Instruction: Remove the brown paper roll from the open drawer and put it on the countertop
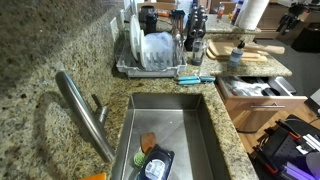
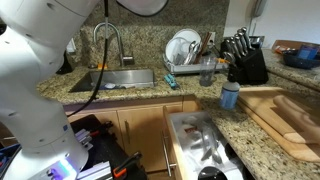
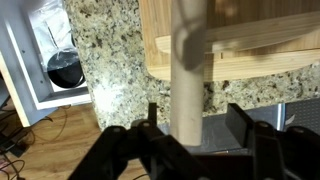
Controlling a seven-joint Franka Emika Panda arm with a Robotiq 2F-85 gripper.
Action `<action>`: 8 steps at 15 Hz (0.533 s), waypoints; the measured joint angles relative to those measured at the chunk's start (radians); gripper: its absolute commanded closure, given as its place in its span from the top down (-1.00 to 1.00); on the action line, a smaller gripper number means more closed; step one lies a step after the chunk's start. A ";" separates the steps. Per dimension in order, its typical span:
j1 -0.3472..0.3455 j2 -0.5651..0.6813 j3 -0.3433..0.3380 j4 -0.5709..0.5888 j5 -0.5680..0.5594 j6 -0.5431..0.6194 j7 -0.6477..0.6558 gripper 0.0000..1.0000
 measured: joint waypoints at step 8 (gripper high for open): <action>0.012 0.000 0.004 0.015 0.019 0.034 0.082 0.97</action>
